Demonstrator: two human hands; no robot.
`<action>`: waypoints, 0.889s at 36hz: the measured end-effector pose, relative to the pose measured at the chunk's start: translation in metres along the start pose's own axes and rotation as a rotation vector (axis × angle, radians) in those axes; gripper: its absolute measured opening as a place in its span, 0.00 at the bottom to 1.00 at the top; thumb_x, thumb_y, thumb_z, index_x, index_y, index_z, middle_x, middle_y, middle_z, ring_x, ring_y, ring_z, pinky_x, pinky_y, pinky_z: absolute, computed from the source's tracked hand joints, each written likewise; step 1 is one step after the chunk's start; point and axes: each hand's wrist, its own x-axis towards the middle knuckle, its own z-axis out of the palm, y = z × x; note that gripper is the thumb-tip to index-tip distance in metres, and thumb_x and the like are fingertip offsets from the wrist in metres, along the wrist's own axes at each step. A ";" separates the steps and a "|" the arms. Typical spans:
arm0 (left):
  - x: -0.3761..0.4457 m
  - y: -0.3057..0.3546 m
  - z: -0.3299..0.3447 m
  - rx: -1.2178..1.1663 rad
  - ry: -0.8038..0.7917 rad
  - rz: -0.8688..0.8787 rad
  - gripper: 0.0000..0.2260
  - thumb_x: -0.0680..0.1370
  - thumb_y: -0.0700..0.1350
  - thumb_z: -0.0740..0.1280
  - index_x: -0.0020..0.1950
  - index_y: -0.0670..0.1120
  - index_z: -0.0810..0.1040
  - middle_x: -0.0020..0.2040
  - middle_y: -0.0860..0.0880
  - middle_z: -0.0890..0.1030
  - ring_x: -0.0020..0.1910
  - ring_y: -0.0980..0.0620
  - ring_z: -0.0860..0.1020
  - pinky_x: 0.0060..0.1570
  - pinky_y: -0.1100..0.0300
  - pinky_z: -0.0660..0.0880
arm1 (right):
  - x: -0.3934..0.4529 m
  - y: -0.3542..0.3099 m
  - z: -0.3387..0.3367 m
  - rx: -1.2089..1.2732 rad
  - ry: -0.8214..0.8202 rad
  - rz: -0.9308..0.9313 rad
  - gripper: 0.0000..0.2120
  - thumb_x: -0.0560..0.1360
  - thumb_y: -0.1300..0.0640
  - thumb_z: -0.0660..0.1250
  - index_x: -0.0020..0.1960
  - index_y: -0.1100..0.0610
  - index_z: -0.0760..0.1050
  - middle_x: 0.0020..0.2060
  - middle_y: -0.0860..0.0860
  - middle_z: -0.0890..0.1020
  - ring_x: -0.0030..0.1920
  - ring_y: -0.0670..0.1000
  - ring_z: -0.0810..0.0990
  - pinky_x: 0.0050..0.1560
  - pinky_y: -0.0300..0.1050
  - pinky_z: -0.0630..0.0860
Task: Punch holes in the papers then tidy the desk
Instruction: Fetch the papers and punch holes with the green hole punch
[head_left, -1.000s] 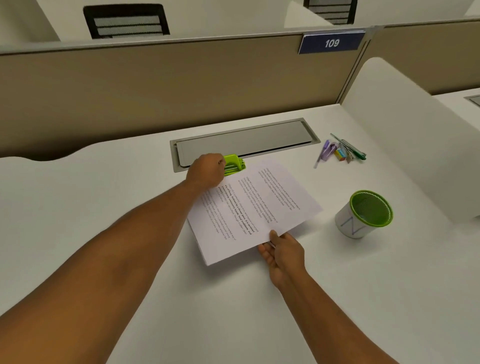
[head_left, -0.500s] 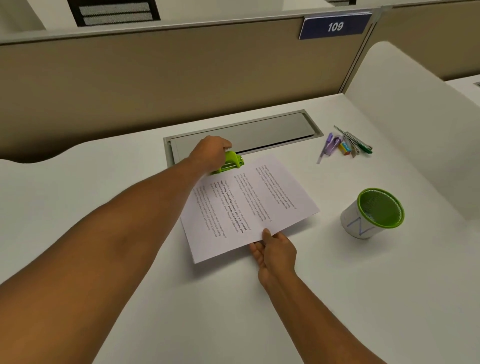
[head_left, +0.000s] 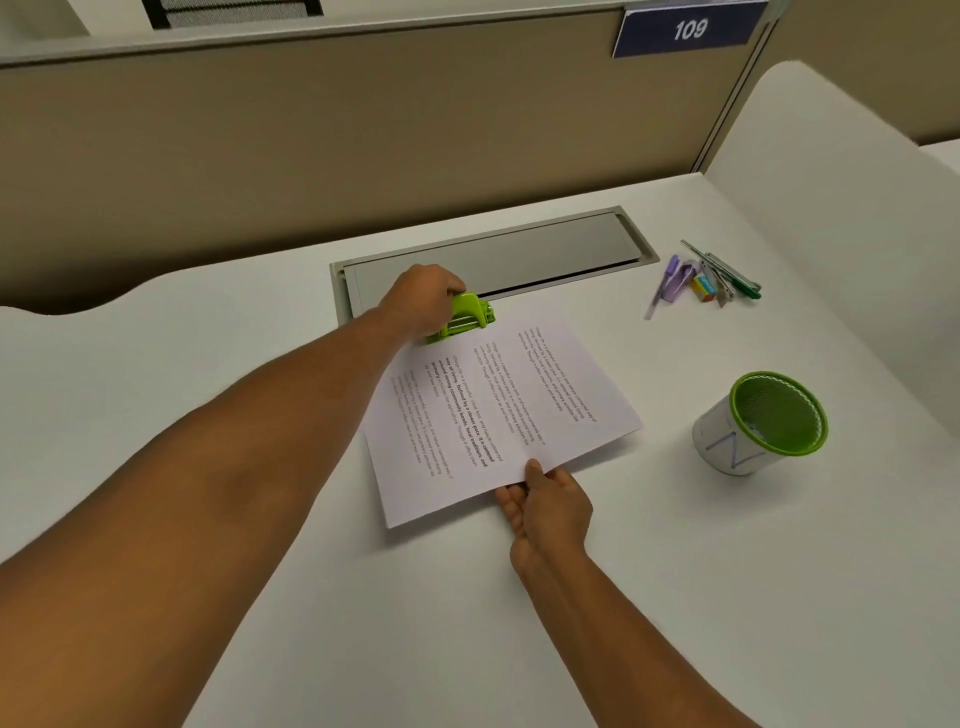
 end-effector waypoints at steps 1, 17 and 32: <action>0.000 0.000 0.000 0.003 -0.002 0.000 0.15 0.81 0.42 0.62 0.67 0.46 0.77 0.64 0.44 0.79 0.61 0.43 0.76 0.59 0.53 0.72 | 0.000 0.000 0.000 0.001 0.004 -0.001 0.07 0.80 0.63 0.65 0.49 0.52 0.77 0.34 0.47 0.87 0.38 0.50 0.87 0.33 0.42 0.81; -0.022 -0.012 0.004 -0.114 0.126 -0.125 0.17 0.80 0.39 0.62 0.69 0.45 0.72 0.63 0.42 0.78 0.59 0.42 0.77 0.58 0.49 0.76 | -0.002 0.002 -0.002 -0.005 0.044 -0.036 0.07 0.80 0.62 0.65 0.50 0.51 0.78 0.37 0.48 0.86 0.38 0.49 0.87 0.34 0.43 0.82; -0.029 -0.019 0.001 -0.100 0.018 -0.011 0.13 0.80 0.41 0.64 0.64 0.46 0.77 0.58 0.43 0.81 0.55 0.43 0.78 0.54 0.51 0.75 | -0.004 0.002 0.008 -0.008 0.032 -0.058 0.06 0.80 0.62 0.65 0.49 0.54 0.79 0.35 0.49 0.87 0.38 0.50 0.87 0.33 0.42 0.81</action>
